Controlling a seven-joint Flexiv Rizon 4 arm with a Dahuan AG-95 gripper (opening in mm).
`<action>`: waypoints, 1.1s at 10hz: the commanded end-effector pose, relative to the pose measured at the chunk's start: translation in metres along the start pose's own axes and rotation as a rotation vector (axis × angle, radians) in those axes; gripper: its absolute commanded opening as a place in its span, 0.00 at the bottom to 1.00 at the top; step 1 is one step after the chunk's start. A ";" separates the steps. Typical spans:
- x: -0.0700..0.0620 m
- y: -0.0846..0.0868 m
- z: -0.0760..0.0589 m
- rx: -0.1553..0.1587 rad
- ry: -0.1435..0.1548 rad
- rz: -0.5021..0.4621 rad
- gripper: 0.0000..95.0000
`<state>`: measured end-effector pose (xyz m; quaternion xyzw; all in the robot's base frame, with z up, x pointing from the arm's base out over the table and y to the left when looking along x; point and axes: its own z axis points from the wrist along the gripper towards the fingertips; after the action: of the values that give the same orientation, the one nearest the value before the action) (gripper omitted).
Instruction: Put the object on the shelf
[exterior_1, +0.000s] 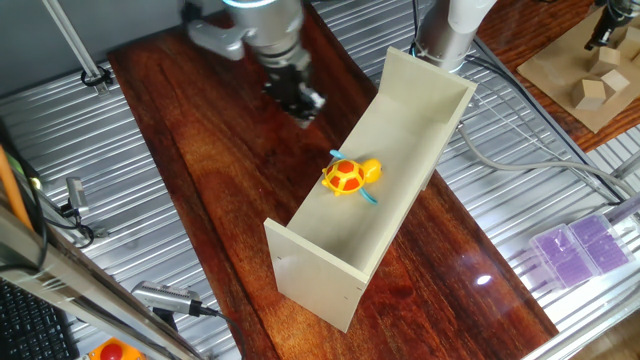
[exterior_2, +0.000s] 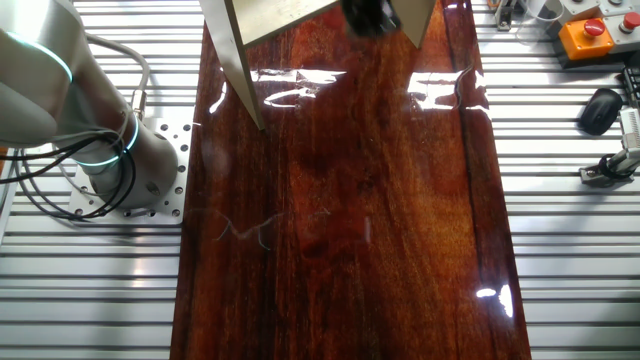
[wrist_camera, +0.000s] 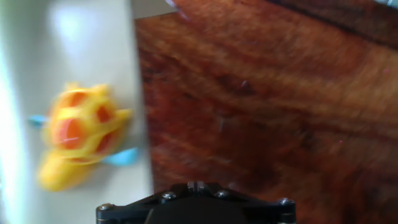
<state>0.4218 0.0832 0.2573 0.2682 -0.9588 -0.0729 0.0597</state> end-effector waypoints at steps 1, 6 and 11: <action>-0.001 -0.019 0.009 0.005 -0.015 -0.036 0.00; 0.001 -0.037 0.029 0.081 0.006 0.067 0.00; -0.015 -0.107 0.058 0.075 -0.012 -0.057 0.00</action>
<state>0.4831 0.0081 0.1794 0.2538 -0.9659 -0.0217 0.0469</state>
